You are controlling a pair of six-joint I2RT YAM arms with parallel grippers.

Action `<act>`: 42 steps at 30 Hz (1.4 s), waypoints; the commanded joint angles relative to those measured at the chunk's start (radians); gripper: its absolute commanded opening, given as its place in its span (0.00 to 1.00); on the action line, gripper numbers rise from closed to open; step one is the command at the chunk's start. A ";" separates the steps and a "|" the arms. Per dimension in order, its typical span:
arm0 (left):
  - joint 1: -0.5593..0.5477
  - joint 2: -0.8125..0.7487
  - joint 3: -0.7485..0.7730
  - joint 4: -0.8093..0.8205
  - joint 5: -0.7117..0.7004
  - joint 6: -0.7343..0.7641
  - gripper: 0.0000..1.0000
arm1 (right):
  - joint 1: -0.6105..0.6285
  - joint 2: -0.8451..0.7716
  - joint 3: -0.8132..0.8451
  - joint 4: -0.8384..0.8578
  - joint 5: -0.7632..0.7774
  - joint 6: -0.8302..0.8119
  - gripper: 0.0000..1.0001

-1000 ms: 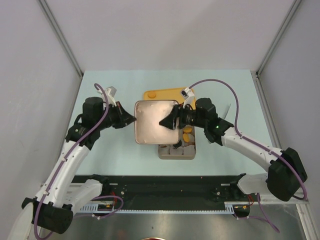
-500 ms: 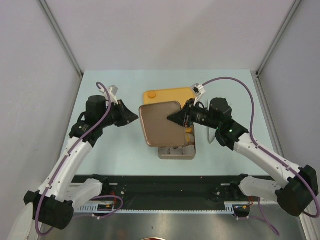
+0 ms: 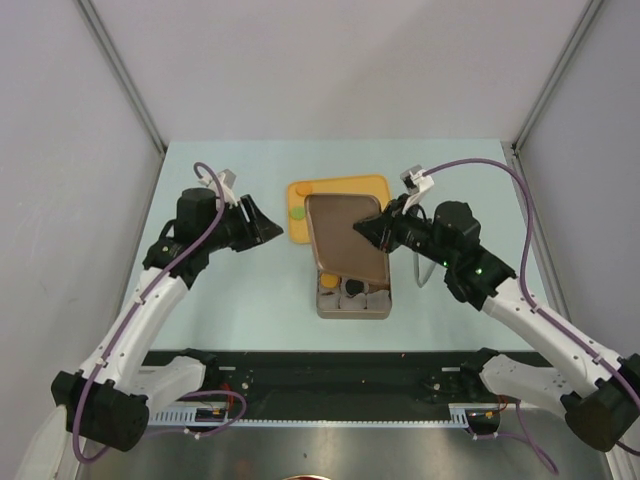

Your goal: Pack the cookies

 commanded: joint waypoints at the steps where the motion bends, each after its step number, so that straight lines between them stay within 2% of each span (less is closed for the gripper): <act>1: -0.005 0.025 0.041 0.036 0.023 -0.058 0.57 | 0.073 -0.071 0.043 -0.007 0.359 -0.284 0.00; 2: -0.005 0.030 0.044 0.042 0.035 -0.064 0.57 | 0.131 -0.071 0.043 -0.007 0.429 -0.345 0.00; 3: -0.005 0.039 0.053 0.044 0.049 -0.078 0.57 | 0.167 -0.070 0.043 -0.007 0.562 -0.399 0.00; 4: -0.005 0.051 0.058 0.045 0.061 -0.083 0.57 | 0.199 -0.056 0.043 0.005 0.624 -0.547 0.00; 5: -0.005 0.054 0.062 0.053 0.069 -0.086 0.57 | 0.277 -0.047 0.042 0.017 0.690 -0.615 0.00; 6: -0.005 0.060 0.064 0.056 0.075 -0.093 0.57 | 0.318 -0.030 0.042 0.034 0.840 -0.681 0.00; 8: -0.005 0.070 0.069 0.059 0.086 -0.097 0.57 | 0.413 0.032 0.042 0.118 1.004 -0.892 0.00; 9: -0.005 0.071 0.069 0.059 0.086 -0.101 0.57 | 0.434 0.056 0.042 0.158 1.146 -0.963 0.00; 10: -0.005 0.074 0.070 0.058 0.086 -0.101 0.58 | 0.451 0.077 0.042 0.228 1.201 -1.072 0.00; 12: -0.005 0.073 0.066 0.058 0.084 -0.107 0.58 | 0.484 0.139 0.042 0.298 1.339 -1.174 0.00; 15: -0.005 0.065 0.070 0.059 0.074 -0.110 0.62 | 0.517 0.198 0.033 0.404 1.456 -1.333 0.00; 18: -0.005 0.065 0.084 0.078 0.115 -0.113 0.69 | 0.546 0.208 -0.022 0.488 1.476 -1.473 0.00; 23: -0.005 0.074 0.072 0.212 0.236 -0.178 0.82 | 0.624 0.243 -0.156 0.874 1.473 -1.799 0.00; 25: -0.005 0.082 0.059 0.271 0.273 -0.187 0.96 | 0.662 0.281 -0.213 1.074 1.472 -2.005 0.00; 26: -0.005 0.091 0.059 0.286 0.288 -0.192 0.98 | 0.675 0.300 -0.234 1.152 1.470 -2.085 0.00; 27: -0.004 0.099 0.064 0.297 0.319 -0.193 0.98 | 0.687 0.324 -0.257 1.320 1.455 -2.158 0.00; 28: -0.005 0.115 0.067 0.314 0.327 -0.195 0.99 | 0.699 0.329 -0.306 1.340 1.438 -2.233 0.00; 29: -0.005 0.119 0.067 0.325 0.336 -0.198 0.99 | 0.733 0.321 -0.314 1.328 1.430 -2.227 0.00; 35: -0.013 0.146 0.049 0.397 0.393 -0.215 0.99 | 0.754 0.278 -0.381 1.332 1.415 -2.231 0.00; 37: -0.025 0.166 0.044 0.461 0.451 -0.235 0.97 | 0.768 0.263 -0.415 1.334 1.396 -2.233 0.00; 42: -0.059 0.212 0.047 0.548 0.486 -0.270 0.92 | 0.777 0.258 -0.417 1.352 1.384 -2.234 0.00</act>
